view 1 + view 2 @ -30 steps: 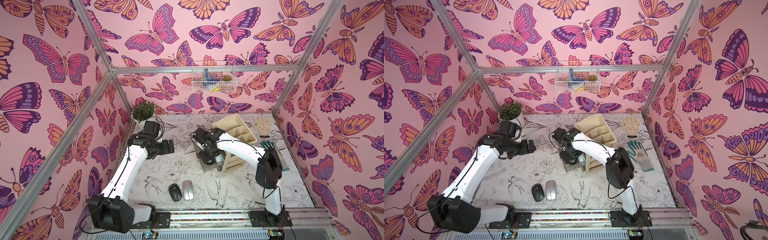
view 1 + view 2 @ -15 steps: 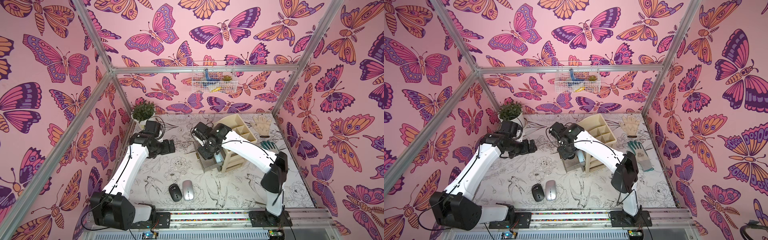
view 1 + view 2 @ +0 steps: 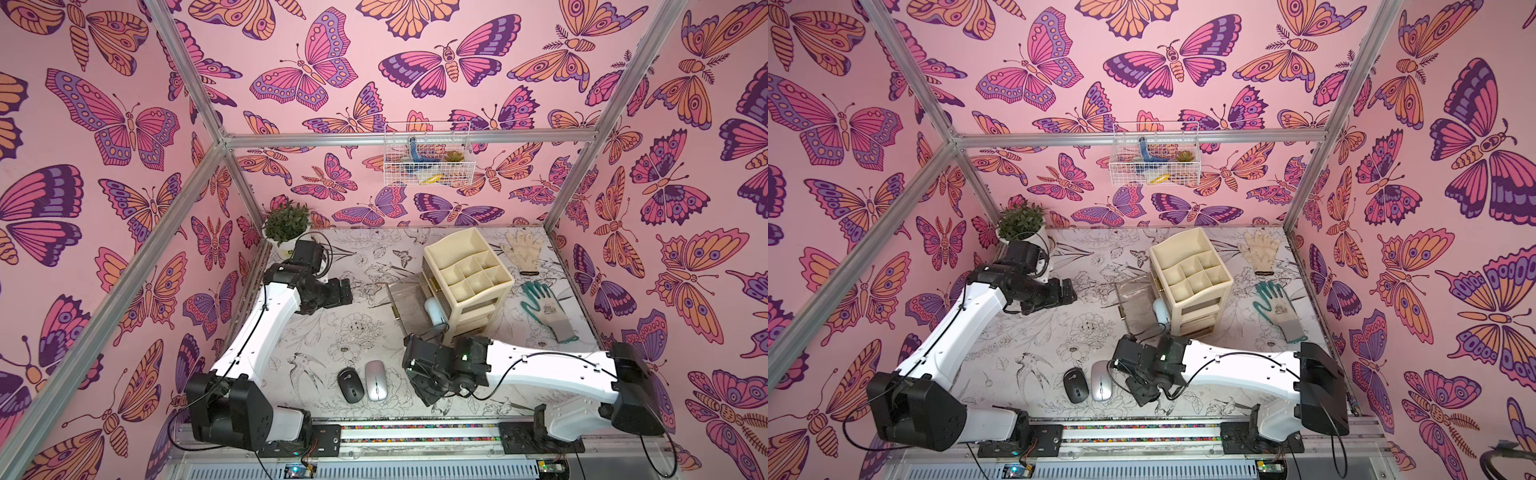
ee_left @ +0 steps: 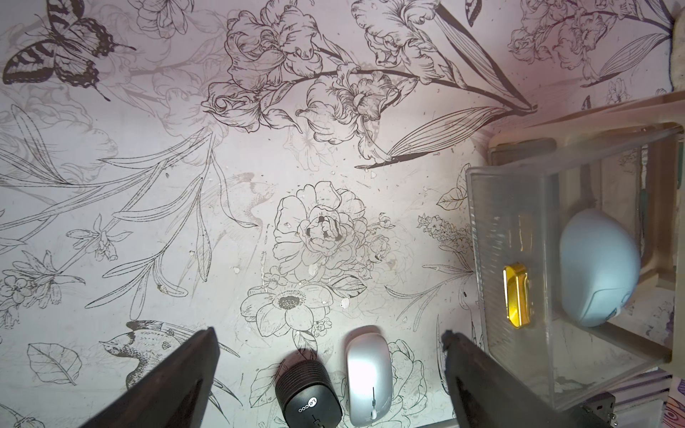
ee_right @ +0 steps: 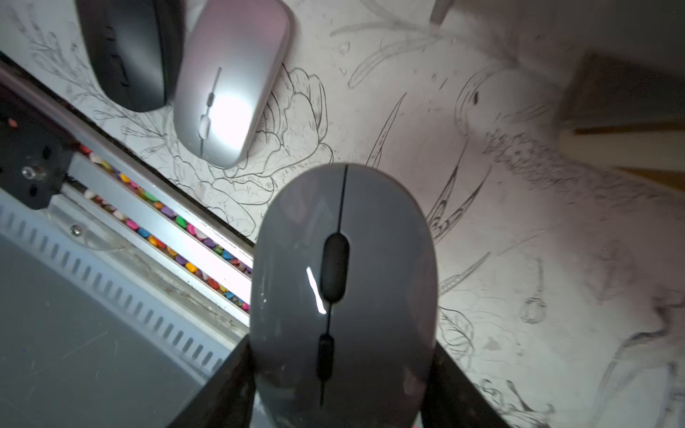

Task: Take the mice out of the drawer
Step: Place the mouse at the center of the board, then adjust the mouse in the drawer.

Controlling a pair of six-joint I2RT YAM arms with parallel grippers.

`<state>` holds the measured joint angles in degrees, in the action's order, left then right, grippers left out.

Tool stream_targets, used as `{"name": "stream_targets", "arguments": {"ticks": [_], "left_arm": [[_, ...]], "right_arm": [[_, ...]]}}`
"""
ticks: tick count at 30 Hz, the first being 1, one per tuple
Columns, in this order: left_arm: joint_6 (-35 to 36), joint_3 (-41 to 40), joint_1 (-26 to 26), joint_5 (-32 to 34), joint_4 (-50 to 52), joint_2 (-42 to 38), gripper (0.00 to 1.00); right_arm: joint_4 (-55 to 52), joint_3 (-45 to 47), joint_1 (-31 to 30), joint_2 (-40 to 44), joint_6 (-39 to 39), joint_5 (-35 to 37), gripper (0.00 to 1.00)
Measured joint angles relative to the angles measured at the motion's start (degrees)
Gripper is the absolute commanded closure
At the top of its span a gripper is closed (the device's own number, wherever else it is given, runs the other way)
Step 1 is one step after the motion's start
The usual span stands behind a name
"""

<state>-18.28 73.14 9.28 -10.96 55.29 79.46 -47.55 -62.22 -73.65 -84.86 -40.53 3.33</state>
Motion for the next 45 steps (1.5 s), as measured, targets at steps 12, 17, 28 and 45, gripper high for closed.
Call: {"name": "stream_targets", "arguments": {"ticks": [12,17,28,45], "left_arm": [[0.0,0.0,0.0,-0.1,0.0,-2.1,0.00],[0.0,0.0,0.0,0.0,0.0,-2.3,0.00],[0.0,0.0,0.0,-0.3,0.0,-2.2,0.00],[-0.4,7.8,4.9,-4.6,-0.7,-2.0,0.03]], "right_arm": [[13.3,-5.8,0.1,-19.5,-5.4,-2.6,0.54],[13.4,-6.5,0.5,-20.3,-6.1,-2.3,0.50],[9.8,-10.4,0.4,-20.2,-5.2,-1.6,0.01],[-8.9,-32.8,23.6,6.2,14.0,14.8,0.01]]}}
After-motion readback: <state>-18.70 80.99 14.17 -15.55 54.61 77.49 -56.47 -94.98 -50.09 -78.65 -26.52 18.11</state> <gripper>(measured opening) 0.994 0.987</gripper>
